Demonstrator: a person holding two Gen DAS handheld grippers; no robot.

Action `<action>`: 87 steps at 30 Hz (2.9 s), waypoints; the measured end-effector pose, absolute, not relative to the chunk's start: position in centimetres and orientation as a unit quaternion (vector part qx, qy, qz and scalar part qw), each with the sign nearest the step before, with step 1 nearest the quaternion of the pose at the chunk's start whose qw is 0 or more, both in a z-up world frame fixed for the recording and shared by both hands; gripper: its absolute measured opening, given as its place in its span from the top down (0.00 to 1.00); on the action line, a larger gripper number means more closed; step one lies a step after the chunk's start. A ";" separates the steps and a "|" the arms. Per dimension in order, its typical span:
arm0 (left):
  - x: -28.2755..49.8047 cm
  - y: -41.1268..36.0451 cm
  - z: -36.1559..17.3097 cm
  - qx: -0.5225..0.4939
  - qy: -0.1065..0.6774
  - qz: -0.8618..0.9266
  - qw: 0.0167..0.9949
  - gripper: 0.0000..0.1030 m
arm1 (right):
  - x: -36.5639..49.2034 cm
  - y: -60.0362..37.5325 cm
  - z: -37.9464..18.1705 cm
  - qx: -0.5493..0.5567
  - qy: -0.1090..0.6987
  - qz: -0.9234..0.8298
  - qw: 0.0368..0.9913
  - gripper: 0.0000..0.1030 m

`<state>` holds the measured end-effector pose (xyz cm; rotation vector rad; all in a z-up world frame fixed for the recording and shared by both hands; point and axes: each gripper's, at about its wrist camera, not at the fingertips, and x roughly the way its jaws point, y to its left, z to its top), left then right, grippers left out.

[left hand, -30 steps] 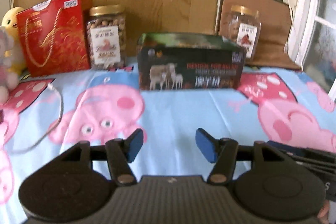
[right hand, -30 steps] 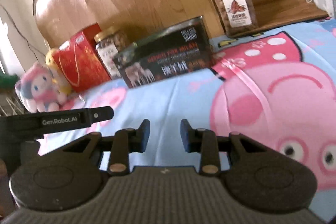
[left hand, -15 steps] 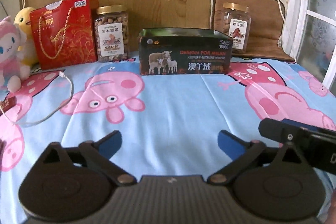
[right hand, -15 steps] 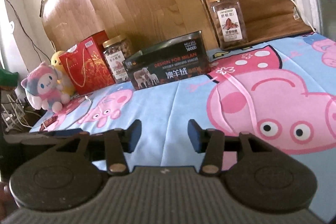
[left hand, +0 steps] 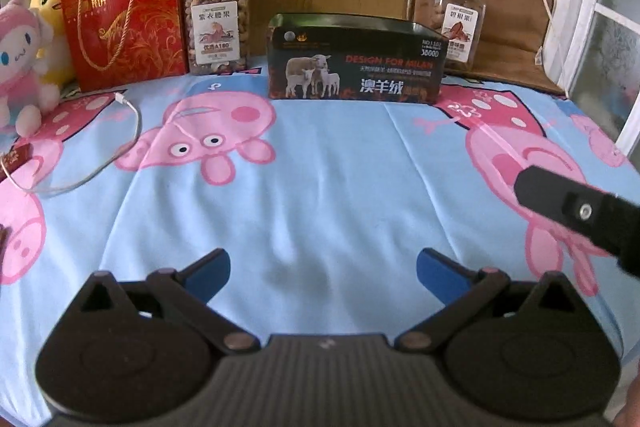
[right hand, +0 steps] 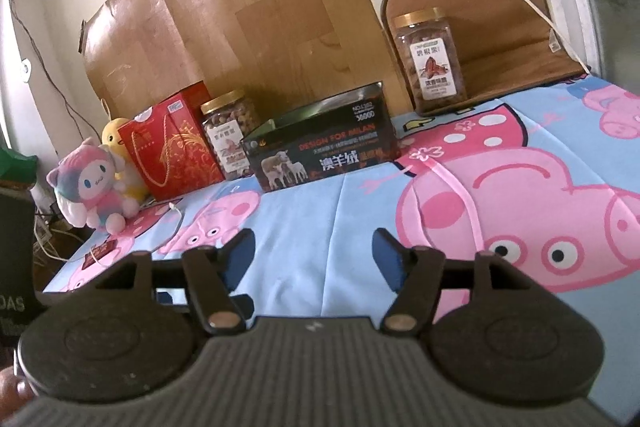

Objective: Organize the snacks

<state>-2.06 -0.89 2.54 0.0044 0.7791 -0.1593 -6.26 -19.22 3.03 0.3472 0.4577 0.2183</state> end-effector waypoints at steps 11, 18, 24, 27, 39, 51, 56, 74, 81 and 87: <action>-2.0 -1.0 2.7 0.002 0.371 -0.082 0.925 0.00 | -6.4 -19.8 3.0 0.185 0.218 0.096 0.954 0.33; -2.0 -1.4 2.6 0.022 0.362 -0.074 0.929 0.00 | -6.1 -20.0 2.7 0.192 0.225 0.093 0.951 0.32; -1.9 -1.6 2.7 0.034 0.352 -0.066 0.933 0.00 | -6.0 -20.1 2.4 0.199 0.229 0.092 0.948 0.32; -1.9 -1.7 2.6 0.043 0.349 -0.060 0.934 0.00 | -6.0 -20.2 2.4 0.202 0.229 0.090 0.948 0.31; -1.7 -1.9 2.5 0.047 0.355 -0.054 0.932 0.00 | -5.8 -20.6 2.1 0.209 0.229 0.085 0.947 0.31; -1.9 -1.8 2.6 0.043 0.363 -0.057 0.929 0.00 | -6.1 -20.9 2.4 0.216 0.217 0.078 0.949 0.31; -2.2 -1.7 2.7 0.039 0.367 -0.060 0.927 0.00 | -5.9 -20.8 2.5 0.215 0.215 0.079 0.949 0.31; -2.4 -1.0 3.0 0.033 0.368 -0.041 0.928 0.00 | -6.0 -20.6 2.7 0.215 0.213 0.078 0.950 0.30; -2.1 -1.0 2.7 0.032 0.380 -0.048 0.923 0.00 | -5.9 -20.6 2.5 0.216 0.218 0.078 0.949 0.28; -1.6 -0.9 1.9 0.029 0.399 -0.049 0.915 0.00 | -5.8 -20.3 2.1 0.215 0.227 0.081 0.946 0.26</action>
